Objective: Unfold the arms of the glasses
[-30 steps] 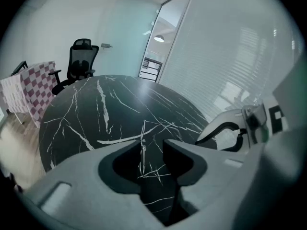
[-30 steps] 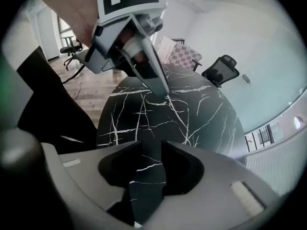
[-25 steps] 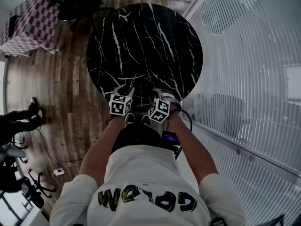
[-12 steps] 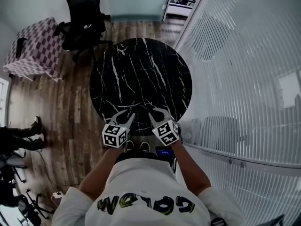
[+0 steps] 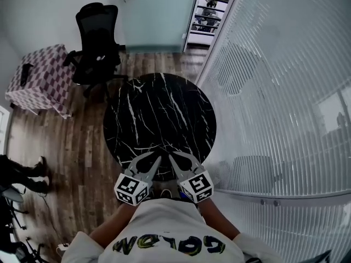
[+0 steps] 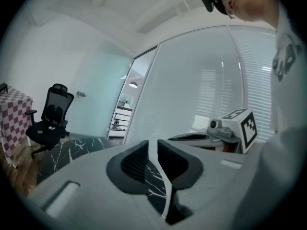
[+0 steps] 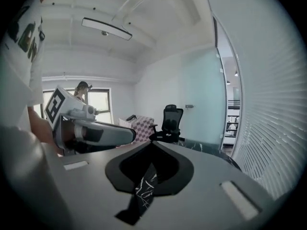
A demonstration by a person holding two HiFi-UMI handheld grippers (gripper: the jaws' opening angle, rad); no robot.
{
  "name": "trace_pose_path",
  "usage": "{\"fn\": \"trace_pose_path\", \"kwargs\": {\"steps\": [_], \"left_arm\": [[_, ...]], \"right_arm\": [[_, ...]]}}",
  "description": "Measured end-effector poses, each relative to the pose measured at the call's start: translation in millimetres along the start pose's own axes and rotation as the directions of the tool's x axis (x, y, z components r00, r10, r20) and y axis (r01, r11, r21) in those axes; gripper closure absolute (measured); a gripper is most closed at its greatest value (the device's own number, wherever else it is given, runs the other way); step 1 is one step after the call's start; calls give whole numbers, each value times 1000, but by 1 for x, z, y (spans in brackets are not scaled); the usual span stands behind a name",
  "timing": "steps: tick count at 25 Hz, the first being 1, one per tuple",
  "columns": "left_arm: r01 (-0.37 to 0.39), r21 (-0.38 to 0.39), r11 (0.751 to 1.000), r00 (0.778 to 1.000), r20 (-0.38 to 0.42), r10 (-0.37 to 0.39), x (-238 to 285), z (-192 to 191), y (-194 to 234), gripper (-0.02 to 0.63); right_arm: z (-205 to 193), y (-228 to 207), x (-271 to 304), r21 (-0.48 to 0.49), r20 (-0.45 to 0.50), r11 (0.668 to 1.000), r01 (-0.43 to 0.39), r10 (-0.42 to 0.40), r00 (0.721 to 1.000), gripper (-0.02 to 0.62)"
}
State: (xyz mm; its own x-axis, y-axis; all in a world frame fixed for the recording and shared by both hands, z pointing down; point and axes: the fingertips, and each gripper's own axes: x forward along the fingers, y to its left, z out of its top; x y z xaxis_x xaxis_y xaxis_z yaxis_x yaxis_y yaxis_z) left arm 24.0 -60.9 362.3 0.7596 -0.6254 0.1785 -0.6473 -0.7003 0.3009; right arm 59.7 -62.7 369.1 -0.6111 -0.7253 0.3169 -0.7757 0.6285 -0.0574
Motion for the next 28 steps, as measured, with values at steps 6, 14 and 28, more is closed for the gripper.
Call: {"fn": "trace_pose_path", "kwargs": {"steps": [6, 14, 28], "left_arm": [[50, 20, 999, 995, 85, -51, -15, 41, -34, 595], [94, 70, 993, 982, 157, -104, -37, 81, -70, 601], [60, 87, 994, 981, 179, -75, -50, 91, -64, 602]], "right_arm": [[69, 22, -40, 31, 175, 999, -27, 21, 984, 594], [124, 53, -73, 24, 314, 995, -98, 86, 946, 594], [129, 62, -68, 4, 352, 997, -77, 70, 933, 594]]}}
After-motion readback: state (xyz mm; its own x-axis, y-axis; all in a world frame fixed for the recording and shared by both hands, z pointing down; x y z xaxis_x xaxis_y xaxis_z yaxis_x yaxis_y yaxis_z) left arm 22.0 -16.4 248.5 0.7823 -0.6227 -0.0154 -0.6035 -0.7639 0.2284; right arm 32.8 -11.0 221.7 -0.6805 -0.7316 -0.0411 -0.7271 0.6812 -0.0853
